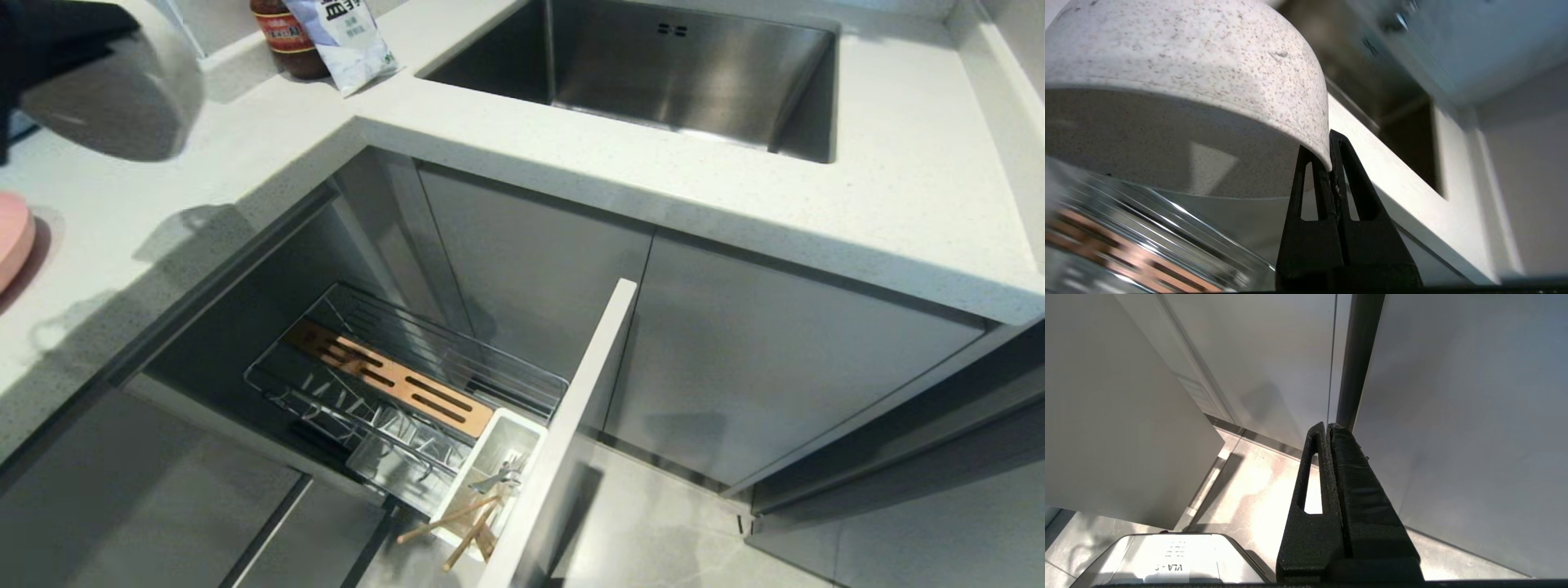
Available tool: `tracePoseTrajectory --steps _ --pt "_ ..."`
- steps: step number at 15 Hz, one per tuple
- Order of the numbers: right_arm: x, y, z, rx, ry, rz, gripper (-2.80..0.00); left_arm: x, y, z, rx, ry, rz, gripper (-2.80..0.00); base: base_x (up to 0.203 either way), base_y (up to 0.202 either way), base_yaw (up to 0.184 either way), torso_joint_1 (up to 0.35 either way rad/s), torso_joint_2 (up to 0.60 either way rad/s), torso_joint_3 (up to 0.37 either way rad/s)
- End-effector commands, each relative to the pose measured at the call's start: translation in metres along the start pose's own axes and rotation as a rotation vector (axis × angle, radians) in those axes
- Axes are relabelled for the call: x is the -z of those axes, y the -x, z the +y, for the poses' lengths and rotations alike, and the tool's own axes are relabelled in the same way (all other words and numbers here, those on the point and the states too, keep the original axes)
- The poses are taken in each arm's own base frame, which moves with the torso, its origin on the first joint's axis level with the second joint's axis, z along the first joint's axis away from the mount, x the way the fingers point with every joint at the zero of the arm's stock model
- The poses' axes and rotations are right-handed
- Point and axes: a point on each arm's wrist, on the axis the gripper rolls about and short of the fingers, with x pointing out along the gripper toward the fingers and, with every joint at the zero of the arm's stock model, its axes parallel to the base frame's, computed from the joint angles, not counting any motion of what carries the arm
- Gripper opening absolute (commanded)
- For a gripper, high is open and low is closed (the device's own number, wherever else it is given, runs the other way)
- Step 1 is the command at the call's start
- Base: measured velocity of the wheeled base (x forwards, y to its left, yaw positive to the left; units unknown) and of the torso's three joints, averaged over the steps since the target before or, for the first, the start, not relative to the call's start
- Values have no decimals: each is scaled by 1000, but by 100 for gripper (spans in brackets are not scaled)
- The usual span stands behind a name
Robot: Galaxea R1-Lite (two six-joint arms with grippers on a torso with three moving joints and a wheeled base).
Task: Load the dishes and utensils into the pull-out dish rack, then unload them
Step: Take the bowl out of the cupboard
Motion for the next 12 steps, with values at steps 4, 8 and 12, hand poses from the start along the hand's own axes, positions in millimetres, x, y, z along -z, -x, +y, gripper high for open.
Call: tracePoseTrajectory --steps 4,8,12 --pt "0 0 0 0 0 -1 -280 -42 44 28 -307 -317 -257 -280 0 0 0 0 0 0" --pt "0 0 0 0 -1 -1 -280 -58 75 30 -470 -487 -346 -280 0 0 0 0 0 0" --pt "0 0 0 0 -1 -1 -280 -62 98 30 -638 -622 -309 -280 0 0 0 0 0 0"
